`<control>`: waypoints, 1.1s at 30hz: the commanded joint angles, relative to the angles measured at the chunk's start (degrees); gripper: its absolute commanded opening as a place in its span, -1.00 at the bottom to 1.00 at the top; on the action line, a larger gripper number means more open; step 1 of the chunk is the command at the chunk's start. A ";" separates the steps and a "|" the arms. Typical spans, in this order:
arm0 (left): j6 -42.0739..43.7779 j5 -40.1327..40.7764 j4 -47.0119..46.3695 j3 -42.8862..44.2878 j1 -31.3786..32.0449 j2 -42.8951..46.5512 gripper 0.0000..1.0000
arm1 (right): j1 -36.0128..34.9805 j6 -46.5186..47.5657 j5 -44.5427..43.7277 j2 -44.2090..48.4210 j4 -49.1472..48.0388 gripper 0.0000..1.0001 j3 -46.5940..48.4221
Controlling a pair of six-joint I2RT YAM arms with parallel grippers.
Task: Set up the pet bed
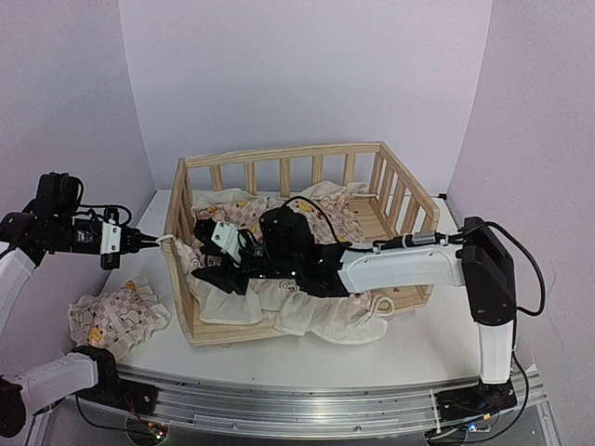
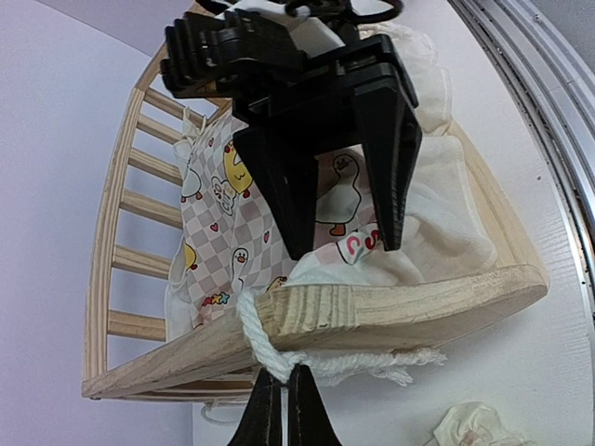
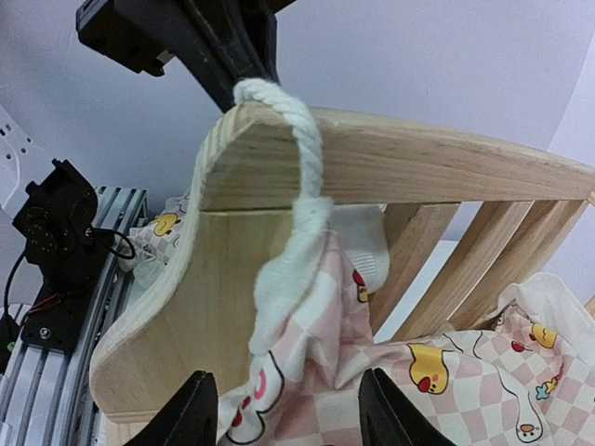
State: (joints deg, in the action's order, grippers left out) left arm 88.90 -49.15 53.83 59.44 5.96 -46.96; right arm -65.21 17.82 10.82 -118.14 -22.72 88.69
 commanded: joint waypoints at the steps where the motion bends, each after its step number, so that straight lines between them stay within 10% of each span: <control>1: 4.03 -5.25 3.24 3.67 -0.19 -0.26 -1.00 | 1.72 -4.73 9.41 3.71 1.30 0.07 6.25; 15: 9.30 -6.80 6.75 5.08 -0.20 -1.49 -1.00 | 2.13 -14.97 23.94 -10.39 6.18 -0.20 24.72; 24: 11.49 -4.08 6.90 2.31 -0.18 -0.41 -1.00 | -1.24 -8.32 18.88 -6.25 8.77 -0.92 18.20; 33: 13.26 -2.65 5.94 -0.81 -0.19 1.33 -1.00 | -3.77 -2.59 11.30 -0.56 10.89 -1.00 9.32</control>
State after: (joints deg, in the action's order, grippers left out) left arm 99.30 -51.42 58.53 59.37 6.02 -46.98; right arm -66.79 12.42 22.83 -121.29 -18.34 101.08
